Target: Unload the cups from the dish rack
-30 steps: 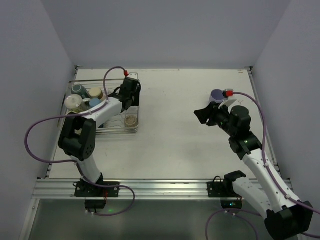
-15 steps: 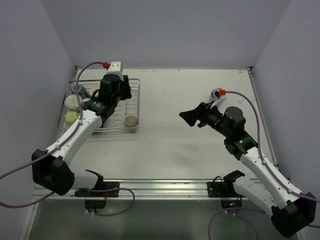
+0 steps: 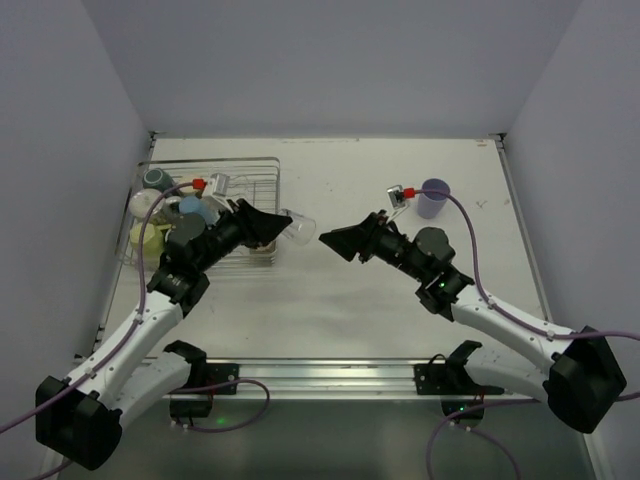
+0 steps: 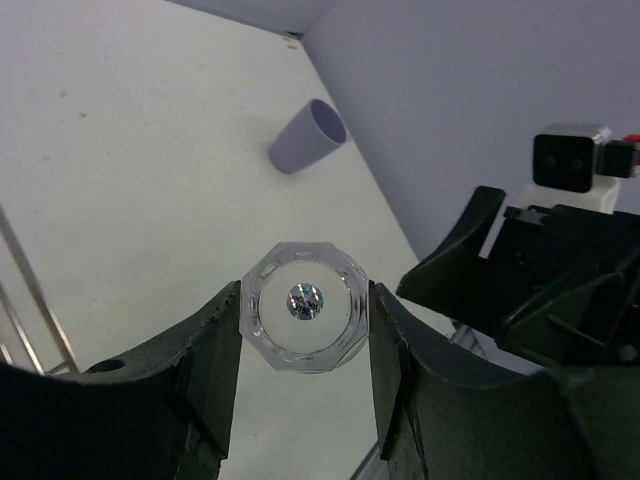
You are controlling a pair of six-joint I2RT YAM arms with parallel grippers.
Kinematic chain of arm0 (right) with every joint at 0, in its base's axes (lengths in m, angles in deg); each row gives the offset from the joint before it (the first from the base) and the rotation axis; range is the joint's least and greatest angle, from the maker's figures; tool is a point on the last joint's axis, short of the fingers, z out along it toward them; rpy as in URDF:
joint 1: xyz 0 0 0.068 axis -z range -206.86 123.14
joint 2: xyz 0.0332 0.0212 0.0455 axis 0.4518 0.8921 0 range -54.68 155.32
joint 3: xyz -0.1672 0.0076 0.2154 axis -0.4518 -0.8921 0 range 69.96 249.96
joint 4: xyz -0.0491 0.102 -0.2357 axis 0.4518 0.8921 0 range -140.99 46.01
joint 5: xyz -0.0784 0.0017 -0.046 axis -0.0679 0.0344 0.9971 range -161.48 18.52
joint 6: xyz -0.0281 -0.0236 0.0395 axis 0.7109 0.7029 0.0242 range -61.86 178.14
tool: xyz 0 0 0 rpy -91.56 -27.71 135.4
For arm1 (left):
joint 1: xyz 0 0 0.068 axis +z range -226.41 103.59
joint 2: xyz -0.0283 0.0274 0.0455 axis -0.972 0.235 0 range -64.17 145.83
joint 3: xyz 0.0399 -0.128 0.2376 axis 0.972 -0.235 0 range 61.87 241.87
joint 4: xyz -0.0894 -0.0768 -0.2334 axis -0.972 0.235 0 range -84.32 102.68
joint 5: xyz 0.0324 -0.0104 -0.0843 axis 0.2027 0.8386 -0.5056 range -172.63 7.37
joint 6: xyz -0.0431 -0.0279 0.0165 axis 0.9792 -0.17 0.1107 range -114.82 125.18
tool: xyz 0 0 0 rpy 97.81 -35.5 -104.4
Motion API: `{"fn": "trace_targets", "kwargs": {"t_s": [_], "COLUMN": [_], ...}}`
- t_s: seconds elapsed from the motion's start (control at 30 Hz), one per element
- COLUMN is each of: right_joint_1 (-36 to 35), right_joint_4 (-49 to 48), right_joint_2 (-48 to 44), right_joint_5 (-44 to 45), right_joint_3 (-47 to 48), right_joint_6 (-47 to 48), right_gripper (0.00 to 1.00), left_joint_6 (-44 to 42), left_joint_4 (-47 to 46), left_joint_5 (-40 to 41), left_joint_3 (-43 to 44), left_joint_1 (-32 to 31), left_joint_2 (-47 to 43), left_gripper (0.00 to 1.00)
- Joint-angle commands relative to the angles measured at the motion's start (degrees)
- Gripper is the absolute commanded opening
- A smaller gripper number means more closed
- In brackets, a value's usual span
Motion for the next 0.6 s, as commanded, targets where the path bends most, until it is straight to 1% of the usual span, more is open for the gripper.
{"fn": "trace_targets", "kwargs": {"t_s": [0.0, 0.1, 0.3, 0.33, 0.37, 0.43, 0.47, 0.5, 0.53, 0.57], "right_joint_1": [-1.71, -2.94, -6.11, -6.37, -6.64, -6.99, -6.99, -6.99, -6.99, -6.99], "right_joint_4": [-9.19, -11.38, -13.05, -13.93, -14.37, -15.33, -15.69, -15.95, -16.13, -15.35], "right_joint_2": [2.99, 5.98, 9.59, 9.95, 10.39, 10.48, 10.30, 10.21, 10.04, 9.78], "right_joint_5": [2.30, 1.77, 2.91, 3.18, 3.35, 4.40, 4.84, 5.28, 5.72, 6.60], "right_joint_3": [1.17, 2.05, 4.25, 4.43, 4.69, 4.78, 4.78, 4.43, 4.34, 4.26], "right_joint_6": [-3.06, -4.64, -5.44, -5.35, -5.26, -5.09, -5.00, -5.00, -4.91, -4.22], "right_gripper": [0.67, 0.66, 0.62, 0.59, 0.53, 0.47, 0.33, 0.28, 0.20, 0.12], "left_joint_6": [10.51, 12.72, 14.04, 14.22, 14.22, 14.13, 13.96, 13.34, 12.82, 11.16], "left_joint_4": [-14.64, -18.50, -22.47, -22.91, -23.00, -23.00, -22.82, -22.39, -21.69, -19.07], "left_joint_5": [-9.27, -10.41, -10.94, -11.55, -11.73, -12.00, -12.00, -12.00, -11.83, -11.22], "left_joint_3": [-3.86, -6.32, -8.35, -8.88, -9.06, -9.67, -9.94, -10.11, -9.94, -9.59], "left_joint_1": [-0.06, -0.06, -0.15, -0.24, -0.33, -0.42, -0.42, -0.42, -0.42, -0.42], "left_joint_2": [-2.24, -3.03, -2.42, -2.16, -1.63, -1.54, -1.63, -1.72, -1.89, -2.33], "left_gripper": [0.04, 0.04, 0.05, 0.05, 0.05, 0.09, 0.18, 0.28, 0.39, 0.62]}}
